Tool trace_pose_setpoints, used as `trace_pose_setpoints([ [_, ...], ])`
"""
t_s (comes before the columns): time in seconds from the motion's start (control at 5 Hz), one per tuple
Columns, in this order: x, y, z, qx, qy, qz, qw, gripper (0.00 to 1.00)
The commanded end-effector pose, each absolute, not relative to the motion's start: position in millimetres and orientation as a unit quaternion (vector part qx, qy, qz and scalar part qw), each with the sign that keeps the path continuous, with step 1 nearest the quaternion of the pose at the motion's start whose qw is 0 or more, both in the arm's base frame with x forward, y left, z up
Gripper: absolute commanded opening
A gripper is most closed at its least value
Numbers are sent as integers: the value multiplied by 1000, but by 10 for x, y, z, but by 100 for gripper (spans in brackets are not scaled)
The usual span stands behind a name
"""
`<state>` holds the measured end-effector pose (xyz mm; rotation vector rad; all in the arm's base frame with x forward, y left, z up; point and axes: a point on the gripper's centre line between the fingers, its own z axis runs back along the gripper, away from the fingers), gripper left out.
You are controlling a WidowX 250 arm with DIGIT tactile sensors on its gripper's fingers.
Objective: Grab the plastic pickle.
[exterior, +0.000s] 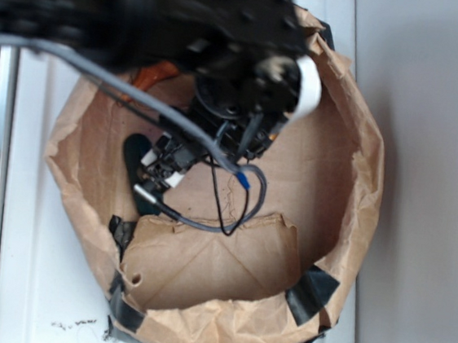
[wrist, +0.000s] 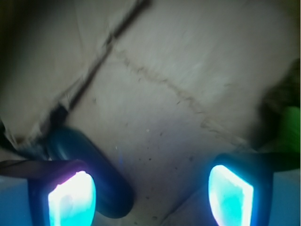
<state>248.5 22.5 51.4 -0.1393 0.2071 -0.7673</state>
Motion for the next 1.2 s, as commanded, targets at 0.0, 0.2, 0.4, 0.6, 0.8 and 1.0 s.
trace_pose_setpoints([
  [0.0,2309,52,451,-6,74,-551,831,100],
  [0.2,2204,81,450,1,43,-596,802,100],
  [0.4,2193,131,362,-5,42,-600,799,100],
  [0.6,2257,120,222,-8,53,-598,800,100],
  [0.8,2313,89,126,-7,60,-594,802,100],
  [1.0,2319,95,142,-9,46,-589,807,51],
])
